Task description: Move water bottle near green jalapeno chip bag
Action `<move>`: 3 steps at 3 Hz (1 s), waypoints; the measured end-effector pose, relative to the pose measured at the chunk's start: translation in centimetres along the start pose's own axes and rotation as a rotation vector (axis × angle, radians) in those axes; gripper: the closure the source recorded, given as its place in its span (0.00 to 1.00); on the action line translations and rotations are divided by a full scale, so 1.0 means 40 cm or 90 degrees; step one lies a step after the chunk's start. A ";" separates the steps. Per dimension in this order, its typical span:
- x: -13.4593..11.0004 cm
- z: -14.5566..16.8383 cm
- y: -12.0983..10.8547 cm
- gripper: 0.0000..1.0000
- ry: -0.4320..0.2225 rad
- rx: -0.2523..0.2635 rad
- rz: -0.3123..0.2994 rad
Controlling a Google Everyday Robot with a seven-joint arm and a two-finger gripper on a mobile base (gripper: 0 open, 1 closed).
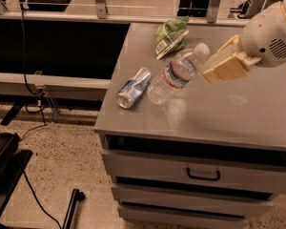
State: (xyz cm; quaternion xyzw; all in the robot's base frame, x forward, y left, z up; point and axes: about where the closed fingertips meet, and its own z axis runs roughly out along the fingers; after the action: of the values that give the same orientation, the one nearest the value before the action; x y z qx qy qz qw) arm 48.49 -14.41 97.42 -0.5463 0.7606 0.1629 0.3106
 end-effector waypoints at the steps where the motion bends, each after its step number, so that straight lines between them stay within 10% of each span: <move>1: -0.005 0.003 0.003 0.75 0.000 -0.001 -0.003; 3: -0.014 0.008 0.009 0.13 0.000 -0.003 -0.007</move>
Offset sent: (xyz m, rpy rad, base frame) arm -0.0003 0.0017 0.0003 -0.0005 -0.0007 0.0028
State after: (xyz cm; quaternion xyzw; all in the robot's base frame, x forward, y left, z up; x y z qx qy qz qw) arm 48.38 -13.70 97.52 -0.5515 0.7570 0.1631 0.3101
